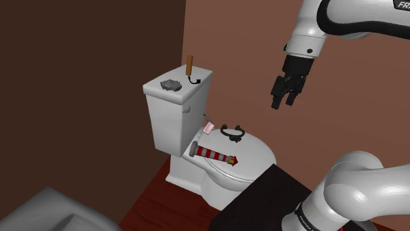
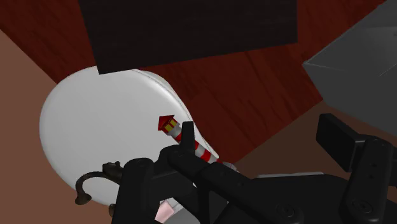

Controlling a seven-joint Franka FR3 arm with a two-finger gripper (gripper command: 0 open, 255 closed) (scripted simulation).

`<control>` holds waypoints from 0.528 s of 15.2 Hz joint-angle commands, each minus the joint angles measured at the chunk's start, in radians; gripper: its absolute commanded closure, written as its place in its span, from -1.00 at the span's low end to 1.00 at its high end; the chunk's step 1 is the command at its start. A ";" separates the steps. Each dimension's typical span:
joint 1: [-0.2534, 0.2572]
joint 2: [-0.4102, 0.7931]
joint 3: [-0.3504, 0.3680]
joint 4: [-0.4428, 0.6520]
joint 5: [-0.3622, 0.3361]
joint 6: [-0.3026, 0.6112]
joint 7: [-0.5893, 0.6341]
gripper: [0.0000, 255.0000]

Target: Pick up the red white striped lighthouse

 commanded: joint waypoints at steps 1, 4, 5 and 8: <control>0.000 0.000 0.000 0.000 0.000 0.000 0.000 -1.00; 0.009 0.014 -0.022 -0.085 -0.024 0.109 -0.063 -1.00; 0.012 0.023 -0.029 -0.111 -0.032 0.147 -0.084 -1.00; 0.019 0.059 -0.052 -0.181 -0.054 0.264 -0.145 -1.00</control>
